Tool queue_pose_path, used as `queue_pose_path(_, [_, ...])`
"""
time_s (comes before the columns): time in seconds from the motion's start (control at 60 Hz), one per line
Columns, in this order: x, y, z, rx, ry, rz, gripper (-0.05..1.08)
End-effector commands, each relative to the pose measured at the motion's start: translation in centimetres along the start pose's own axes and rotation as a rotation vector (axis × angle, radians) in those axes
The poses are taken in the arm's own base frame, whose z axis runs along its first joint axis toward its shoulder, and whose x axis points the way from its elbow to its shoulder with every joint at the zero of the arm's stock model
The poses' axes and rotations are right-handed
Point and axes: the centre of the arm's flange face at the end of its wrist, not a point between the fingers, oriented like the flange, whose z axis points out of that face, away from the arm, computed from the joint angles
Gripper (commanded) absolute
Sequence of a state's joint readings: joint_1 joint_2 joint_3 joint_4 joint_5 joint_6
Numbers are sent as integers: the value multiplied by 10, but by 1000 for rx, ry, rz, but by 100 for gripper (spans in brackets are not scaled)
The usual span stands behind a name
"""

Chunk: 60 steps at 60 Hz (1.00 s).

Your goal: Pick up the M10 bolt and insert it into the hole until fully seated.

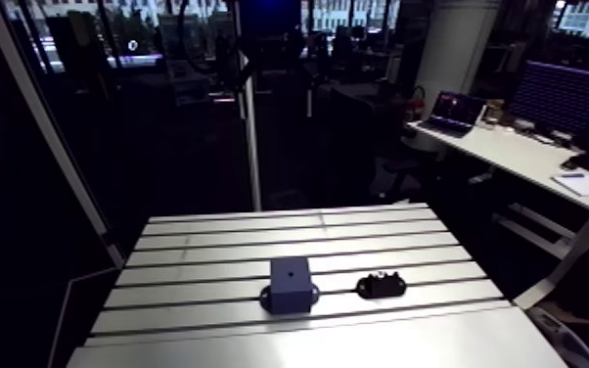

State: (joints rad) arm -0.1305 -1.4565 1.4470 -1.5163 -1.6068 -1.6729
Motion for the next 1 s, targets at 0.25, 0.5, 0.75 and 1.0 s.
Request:
queue_pose_path(0.25, [12,-84,26,54,-49,-95,0])
queue_pose_path(0.5, [11,-84,26,55,-48,-95,0])
queue_pose_path(0.75, [10,-83,24,51,-44,-94,0])
queue_pose_path(1.0, [10,-81,18,40,-34,-92,0])
